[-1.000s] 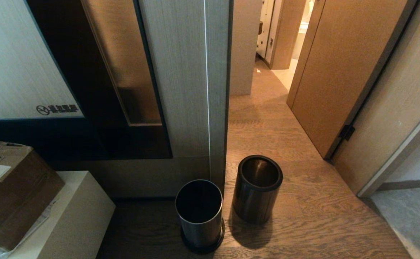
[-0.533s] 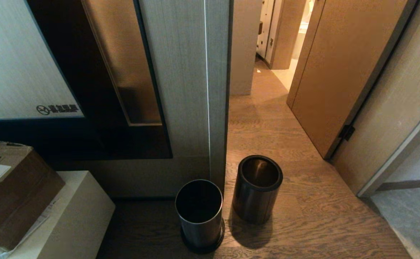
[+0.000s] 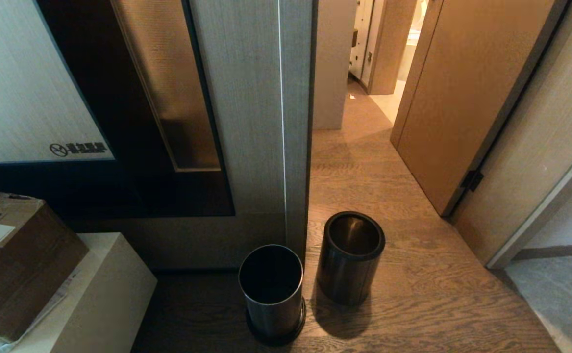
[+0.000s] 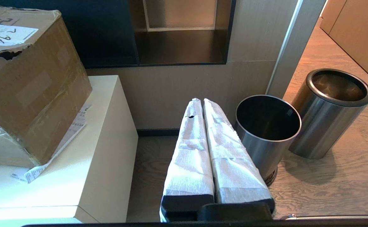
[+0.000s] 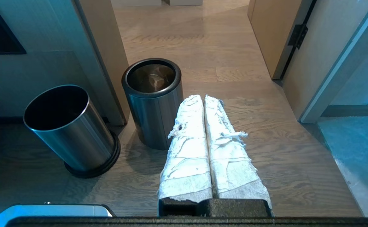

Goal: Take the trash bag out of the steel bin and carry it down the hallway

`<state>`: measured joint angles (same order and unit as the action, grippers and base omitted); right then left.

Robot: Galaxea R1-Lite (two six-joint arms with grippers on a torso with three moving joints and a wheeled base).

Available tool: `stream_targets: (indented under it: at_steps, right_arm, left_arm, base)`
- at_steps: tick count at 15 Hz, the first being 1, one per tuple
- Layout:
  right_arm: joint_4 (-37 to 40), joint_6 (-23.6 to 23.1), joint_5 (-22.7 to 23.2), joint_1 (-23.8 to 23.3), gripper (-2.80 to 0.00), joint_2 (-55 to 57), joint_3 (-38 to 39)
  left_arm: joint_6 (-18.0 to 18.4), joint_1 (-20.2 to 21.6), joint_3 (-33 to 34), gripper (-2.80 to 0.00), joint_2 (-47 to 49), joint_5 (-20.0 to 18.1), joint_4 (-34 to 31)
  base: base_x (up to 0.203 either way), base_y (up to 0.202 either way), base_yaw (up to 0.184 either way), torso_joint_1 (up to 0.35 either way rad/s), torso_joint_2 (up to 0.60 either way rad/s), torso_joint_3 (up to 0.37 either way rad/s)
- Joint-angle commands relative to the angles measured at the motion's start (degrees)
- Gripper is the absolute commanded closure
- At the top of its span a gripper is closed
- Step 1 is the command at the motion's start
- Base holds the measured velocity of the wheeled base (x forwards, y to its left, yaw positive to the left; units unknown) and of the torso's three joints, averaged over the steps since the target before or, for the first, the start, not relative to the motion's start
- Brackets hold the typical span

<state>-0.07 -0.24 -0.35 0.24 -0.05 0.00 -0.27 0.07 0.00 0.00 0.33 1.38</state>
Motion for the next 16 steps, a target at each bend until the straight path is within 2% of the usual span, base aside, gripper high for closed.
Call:
stream_targets:
  at_steps: [1,16]
  right_arm:
    - [0.0,0.0,0.0,0.0,0.00,0.0,0.0]
    - [0.0,0.0,0.0,0.0,0.00,0.0,0.0]
  left_arm:
    - [-0.1,0.0,0.6,0.00,0.0,0.0,0.0]
    - [-0.1,0.0,0.7,0.00,0.0,0.0,0.0]
  base:
    - [0.000,0.000,0.000,0.000,0.00,0.000]
    - [0.000,0.000,0.000,0.000,0.00,0.000]
